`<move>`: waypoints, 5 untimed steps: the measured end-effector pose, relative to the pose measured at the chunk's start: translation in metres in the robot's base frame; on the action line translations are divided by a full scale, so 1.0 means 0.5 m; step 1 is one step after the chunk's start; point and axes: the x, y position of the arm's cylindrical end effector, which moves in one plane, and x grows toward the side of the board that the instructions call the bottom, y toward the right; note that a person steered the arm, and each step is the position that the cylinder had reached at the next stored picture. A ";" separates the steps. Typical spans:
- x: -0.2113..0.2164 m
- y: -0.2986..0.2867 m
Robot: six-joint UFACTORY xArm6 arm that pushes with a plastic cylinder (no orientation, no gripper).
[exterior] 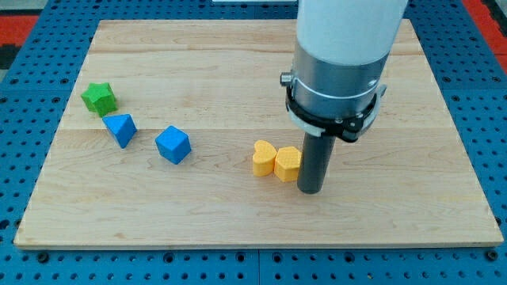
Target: Move red circle to the top of the blue triangle
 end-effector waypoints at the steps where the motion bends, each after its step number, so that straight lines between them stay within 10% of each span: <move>1: -0.011 0.043; 3: -0.174 0.182; 5: -0.313 0.081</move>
